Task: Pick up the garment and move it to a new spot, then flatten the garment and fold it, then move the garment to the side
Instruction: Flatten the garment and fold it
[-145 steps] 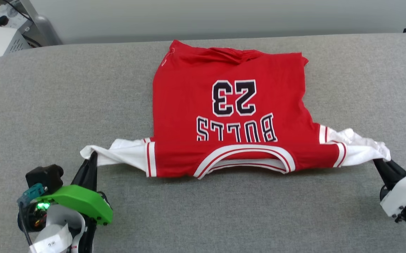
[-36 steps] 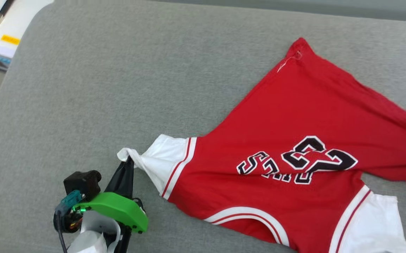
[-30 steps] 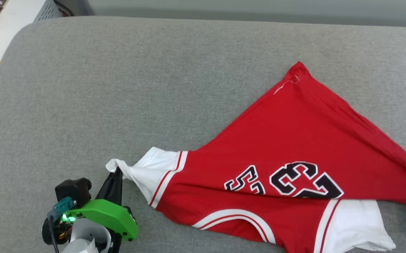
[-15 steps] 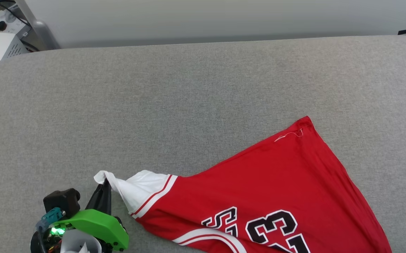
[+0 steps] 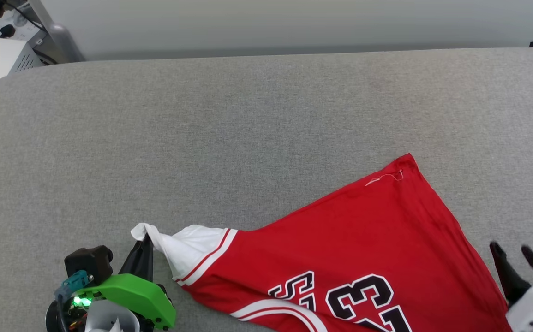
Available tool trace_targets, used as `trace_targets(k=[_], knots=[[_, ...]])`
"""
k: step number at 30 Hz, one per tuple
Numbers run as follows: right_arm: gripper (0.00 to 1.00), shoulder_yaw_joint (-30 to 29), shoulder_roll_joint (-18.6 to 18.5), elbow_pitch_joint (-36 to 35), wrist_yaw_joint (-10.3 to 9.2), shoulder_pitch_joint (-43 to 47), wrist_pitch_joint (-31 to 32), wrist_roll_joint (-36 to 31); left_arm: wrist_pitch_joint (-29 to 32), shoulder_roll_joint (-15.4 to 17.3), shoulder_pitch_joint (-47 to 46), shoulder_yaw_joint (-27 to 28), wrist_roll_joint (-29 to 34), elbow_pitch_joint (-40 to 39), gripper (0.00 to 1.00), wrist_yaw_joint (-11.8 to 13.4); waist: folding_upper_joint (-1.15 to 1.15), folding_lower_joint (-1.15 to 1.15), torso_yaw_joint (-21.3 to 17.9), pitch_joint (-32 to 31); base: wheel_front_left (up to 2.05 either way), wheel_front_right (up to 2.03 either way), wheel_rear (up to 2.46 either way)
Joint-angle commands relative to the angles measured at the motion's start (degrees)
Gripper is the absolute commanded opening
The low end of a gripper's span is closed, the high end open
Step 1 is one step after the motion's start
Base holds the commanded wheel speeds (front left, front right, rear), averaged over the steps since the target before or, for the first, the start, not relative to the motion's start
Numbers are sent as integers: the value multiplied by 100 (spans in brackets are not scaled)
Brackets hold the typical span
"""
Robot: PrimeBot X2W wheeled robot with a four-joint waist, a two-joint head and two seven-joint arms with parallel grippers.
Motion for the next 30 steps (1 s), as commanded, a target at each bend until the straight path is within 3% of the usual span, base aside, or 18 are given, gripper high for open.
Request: trace_targets(k=[1, 8, 20, 30], knots=[[100, 93, -52, 36, -2, -237, -233, 3, -4, 29, -42, 2, 34, -24, 0, 37, 0, 1, 37, 44, 0, 0, 0], [100, 761, -603, 708, -2, -1377, -321, 200, -47, -27, -257, -90, 127, -111, 0, 44, 0, 1, 163, 243, 0, 0, 0], [100, 2194, -1716, 1811, -2, -3449, 1777, 1484, -111, -239, -924, -478, 394, -164, 0, -109, 0, 1, 747, 705, 0, 0, 0], [100, 3269, -1977, 2427, -2, -4327, 2425, 1961, -331, -489, -1327, -638, 401, 83, 0, -282, 0, 1, 1122, 1133, 0, 0, 0]])
